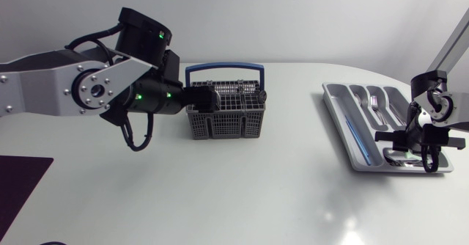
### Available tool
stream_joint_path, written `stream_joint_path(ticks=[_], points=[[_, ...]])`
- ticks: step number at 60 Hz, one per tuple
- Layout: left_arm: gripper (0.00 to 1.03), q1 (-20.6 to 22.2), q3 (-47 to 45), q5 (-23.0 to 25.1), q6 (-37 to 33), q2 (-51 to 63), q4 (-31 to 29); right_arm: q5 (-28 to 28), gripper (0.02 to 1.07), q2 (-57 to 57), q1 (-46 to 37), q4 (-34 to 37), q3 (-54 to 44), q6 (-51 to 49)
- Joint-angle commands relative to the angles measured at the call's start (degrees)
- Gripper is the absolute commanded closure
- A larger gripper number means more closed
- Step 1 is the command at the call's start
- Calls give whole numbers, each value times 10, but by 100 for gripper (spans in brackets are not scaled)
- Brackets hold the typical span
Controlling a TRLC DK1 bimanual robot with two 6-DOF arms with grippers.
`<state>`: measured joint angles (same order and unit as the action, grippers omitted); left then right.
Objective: Unload the cutlery basket into the drawer organizer.
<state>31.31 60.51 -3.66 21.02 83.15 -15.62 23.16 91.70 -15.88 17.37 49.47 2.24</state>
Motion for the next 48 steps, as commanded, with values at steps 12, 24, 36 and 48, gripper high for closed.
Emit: stream_joint_path(ticks=[12,24,36,48], points=[[5,0,52,1,42,38,-22,-29,38,7,-1,-4,5,-7],[5,-3,102,0,80,77,-71,-50,27,-5,20,28,25,4],[5,-9,159,-1,125,121,-137,-58,17,-68,62,33,28,27],[5,-11,189,-8,173,155,-171,-57,8,-120,121,34,31,70]])
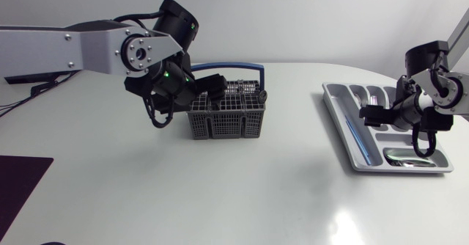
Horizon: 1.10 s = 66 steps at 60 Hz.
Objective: Unload the cutlery basket into the drawer organizer.
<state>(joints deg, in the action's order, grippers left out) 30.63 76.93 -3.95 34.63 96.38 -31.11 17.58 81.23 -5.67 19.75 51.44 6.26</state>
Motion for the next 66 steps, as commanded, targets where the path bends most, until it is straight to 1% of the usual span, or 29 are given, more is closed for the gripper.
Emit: stream_joint_path(ticks=[1,14,22,27,31,42,51,53,56,59,63,66], points=[[5,-3,27,-5,38,24,-17,0,8,-18,22,12,12,35],[5,-2,63,-5,85,50,-44,3,8,-47,87,25,24,92],[5,-1,88,-21,100,62,-58,3,8,-51,121,44,41,125],[8,-1,119,-21,117,82,-90,3,8,-58,149,49,42,142],[8,0,137,-21,126,94,-107,3,8,-63,169,49,42,155],[8,7,151,-19,133,109,-108,3,8,-60,209,49,43,179],[14,8,168,-14,138,127,-108,3,8,-52,235,44,37,198],[18,7,173,-11,139,133,-108,4,8,-51,240,43,35,204],[21,7,178,-5,140,137,-108,3,8,-49,247,41,31,206],[23,7,181,-4,142,139,-108,4,8,-48,254,39,28,211],[31,7,184,-3,143,143,-108,3,8,-44,260,35,23,214],[36,7,185,-3,144,145,-108,4,8,-43,262,32,19,217]])
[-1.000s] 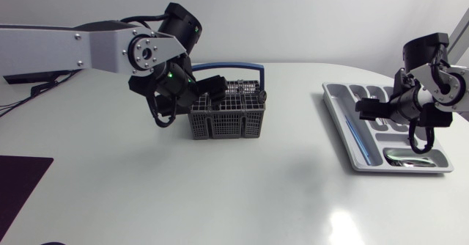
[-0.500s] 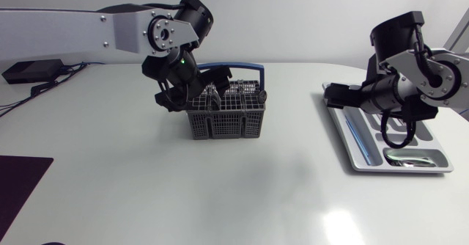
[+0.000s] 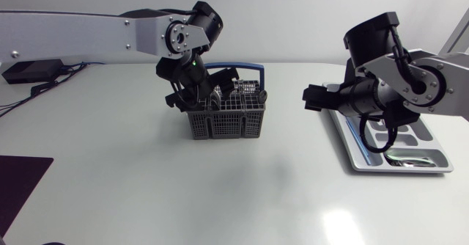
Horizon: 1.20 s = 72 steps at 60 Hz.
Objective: Unload the cutlery basket into the drawer organizer.
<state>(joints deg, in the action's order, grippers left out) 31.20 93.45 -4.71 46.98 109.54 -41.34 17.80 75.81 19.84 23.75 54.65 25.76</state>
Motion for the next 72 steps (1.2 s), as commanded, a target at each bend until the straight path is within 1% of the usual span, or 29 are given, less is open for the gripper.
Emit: stream_joint_path(ticks=[1,4,11,13,16,27,49,68,72], points=[[39,2,21,5,21,14,-6,2,8,11,8,-8,-14,23],[44,1,22,5,24,16,-6,2,8,13,9,-9,-16,25],[54,2,23,5,27,18,-6,1,8,14,12,-10,-21,26],[62,2,23,5,27,18,-6,1,8,14,13,-11,-24,26],[68,2,24,5,29,18,-6,2,8,14,14,-12,-27,26],[79,2,25,4,27,23,-3,2,8,9,18,-16,-36,29],[80,0,24,3,24,28,2,1,8,7,27,-16,-39,33],[81,2,25,3,29,38,23,1,9,4,32,-20,-46,39],[86,2,26,3,28,40,27,2,9,4,32,-21,-46,38]])
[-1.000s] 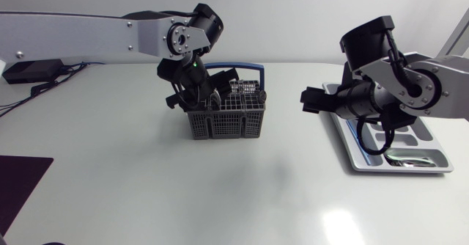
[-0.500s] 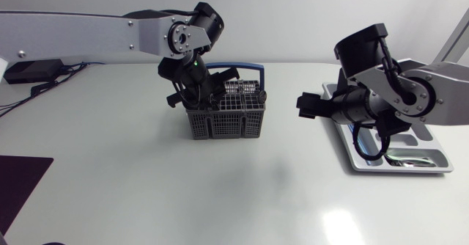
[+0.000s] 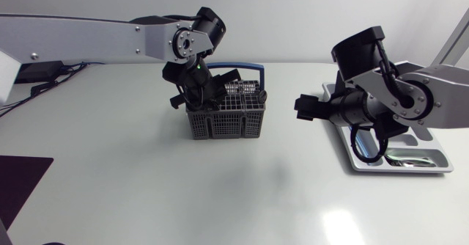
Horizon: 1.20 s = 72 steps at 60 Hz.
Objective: Unload the cutlery basket into the drawer organizer.
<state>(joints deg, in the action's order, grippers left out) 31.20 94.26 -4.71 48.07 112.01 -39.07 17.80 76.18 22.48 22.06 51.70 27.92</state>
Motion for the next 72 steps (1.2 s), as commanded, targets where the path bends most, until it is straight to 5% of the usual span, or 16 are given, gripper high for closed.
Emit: stream_joint_path(ticks=[1,22,72], points=[[87,2,18,3,17,15,4,2,9,0,5,-4,-17,16],[99,1,16,1,15,16,13,2,9,-1,5,-7,-25,14],[99,0,-18,1,13,-48,21,3,9,-20,27,-7,-37,0]])
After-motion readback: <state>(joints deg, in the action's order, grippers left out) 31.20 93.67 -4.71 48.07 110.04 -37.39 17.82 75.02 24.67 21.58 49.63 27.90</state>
